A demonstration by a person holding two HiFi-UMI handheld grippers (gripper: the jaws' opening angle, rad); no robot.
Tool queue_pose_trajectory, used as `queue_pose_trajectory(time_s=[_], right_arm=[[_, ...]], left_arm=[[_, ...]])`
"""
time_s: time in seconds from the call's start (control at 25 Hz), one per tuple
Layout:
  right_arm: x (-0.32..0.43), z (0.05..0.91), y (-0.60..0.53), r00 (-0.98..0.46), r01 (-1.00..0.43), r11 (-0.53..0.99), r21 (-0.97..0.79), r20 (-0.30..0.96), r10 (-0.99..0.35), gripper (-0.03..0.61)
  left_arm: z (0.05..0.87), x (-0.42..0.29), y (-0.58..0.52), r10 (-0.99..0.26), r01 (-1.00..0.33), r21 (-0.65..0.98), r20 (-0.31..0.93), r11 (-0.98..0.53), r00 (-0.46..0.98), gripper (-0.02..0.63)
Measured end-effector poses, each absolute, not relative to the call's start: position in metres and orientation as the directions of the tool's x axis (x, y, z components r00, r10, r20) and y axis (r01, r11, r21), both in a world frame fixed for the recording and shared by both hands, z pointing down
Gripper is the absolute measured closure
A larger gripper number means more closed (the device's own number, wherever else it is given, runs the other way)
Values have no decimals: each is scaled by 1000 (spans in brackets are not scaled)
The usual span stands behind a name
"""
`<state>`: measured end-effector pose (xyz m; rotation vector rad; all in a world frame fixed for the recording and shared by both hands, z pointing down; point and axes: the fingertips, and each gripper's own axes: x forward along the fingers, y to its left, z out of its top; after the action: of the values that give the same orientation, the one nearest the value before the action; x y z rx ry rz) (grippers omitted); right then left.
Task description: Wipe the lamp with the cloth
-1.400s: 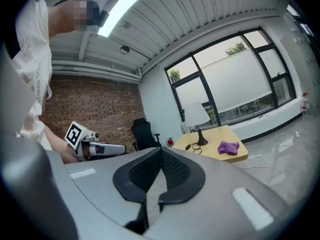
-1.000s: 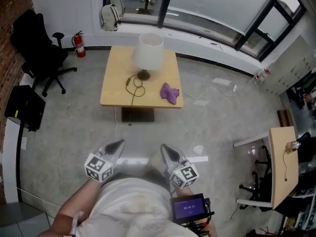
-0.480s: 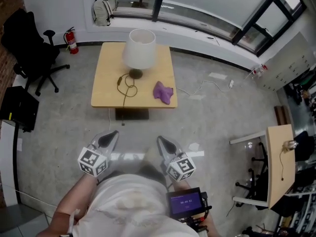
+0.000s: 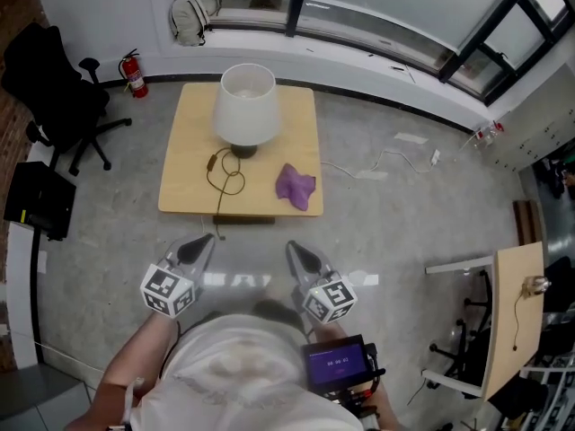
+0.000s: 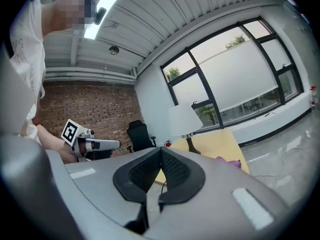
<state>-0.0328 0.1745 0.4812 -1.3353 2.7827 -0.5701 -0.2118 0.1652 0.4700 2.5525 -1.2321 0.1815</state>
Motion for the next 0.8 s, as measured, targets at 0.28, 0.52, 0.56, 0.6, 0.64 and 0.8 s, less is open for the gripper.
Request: queue_pose_trajectory(time_s=[0.28, 0.52, 0.56, 0.6, 0.64, 0.8], right_arm=[[4, 485, 117, -670, -731, 602, -320, 171, -722, 568], [43, 496, 87, -688, -717, 609, -340, 205, -696, 568], [49, 495, 83, -691, -715, 612, -337, 207, -693, 568], [54, 492, 78, -694, -712, 619, -332, 203, -690, 568], [59, 490, 72, -698, -709, 626, -325, 195, -689, 568], [75, 485, 55, -697, -706, 631, -321, 157, -700, 568]], left_arm=[[468, -168, 113, -753, -797, 198, 260, -571, 605, 612], [491, -118, 89, -734, -800, 207, 318, -564, 600, 612], [490, -110, 85, -733, -799, 207, 318, -565, 601, 612], [488, -103, 81, -731, -796, 203, 317, -570, 604, 612], [486, -95, 76, -729, -793, 197, 315, -577, 608, 612], [485, -71, 65, -711, -778, 168, 324, -605, 624, 612]])
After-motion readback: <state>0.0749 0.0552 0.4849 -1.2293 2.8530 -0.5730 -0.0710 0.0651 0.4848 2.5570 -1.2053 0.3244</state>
